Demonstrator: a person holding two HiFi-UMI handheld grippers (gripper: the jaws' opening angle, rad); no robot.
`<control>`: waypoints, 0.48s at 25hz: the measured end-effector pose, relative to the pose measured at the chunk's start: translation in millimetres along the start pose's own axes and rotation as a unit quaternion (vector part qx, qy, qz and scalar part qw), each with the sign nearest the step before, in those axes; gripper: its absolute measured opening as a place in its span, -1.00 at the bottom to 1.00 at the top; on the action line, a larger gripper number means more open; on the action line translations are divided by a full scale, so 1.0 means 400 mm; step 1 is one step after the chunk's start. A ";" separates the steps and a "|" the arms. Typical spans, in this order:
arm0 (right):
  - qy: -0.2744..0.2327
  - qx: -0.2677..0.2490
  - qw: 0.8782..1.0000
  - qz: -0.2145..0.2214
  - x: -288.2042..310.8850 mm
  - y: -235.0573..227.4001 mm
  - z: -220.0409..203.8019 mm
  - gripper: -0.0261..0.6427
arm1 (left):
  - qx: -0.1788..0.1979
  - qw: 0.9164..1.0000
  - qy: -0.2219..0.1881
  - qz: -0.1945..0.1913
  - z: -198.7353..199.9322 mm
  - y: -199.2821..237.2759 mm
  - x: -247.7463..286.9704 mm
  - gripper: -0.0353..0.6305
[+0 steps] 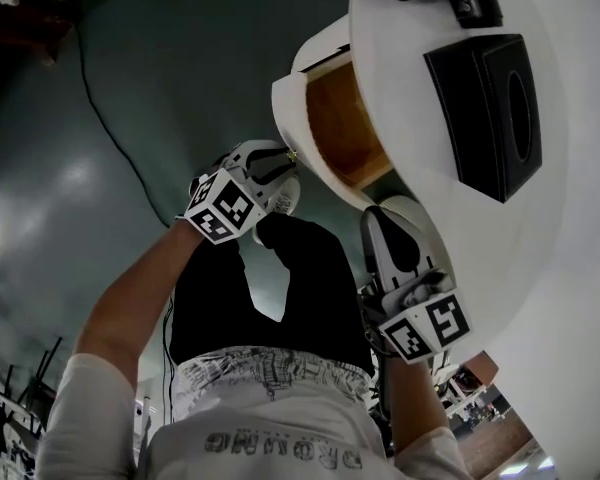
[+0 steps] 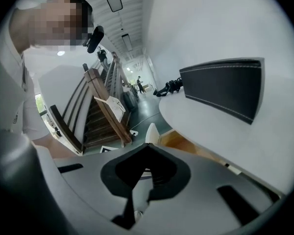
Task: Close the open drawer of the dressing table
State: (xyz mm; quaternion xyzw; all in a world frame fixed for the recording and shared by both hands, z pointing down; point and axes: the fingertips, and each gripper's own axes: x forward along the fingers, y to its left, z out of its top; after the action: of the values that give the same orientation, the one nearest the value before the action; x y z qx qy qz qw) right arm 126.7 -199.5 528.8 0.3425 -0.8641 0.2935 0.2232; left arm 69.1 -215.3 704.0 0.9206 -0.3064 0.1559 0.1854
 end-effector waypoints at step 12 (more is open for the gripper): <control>-0.033 0.013 0.999 -0.020 -0.038 -0.049 -0.028 -0.90 | 0.022 0.999 -0.030 0.002 0.066 0.026 0.108 -0.54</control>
State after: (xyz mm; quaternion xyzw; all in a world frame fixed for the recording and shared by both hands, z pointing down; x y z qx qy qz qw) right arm 153.0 -196.7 535.1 0.3720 -0.8600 0.2889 0.1963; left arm 100.4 -256.4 700.7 0.9281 -0.3102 0.1347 0.1556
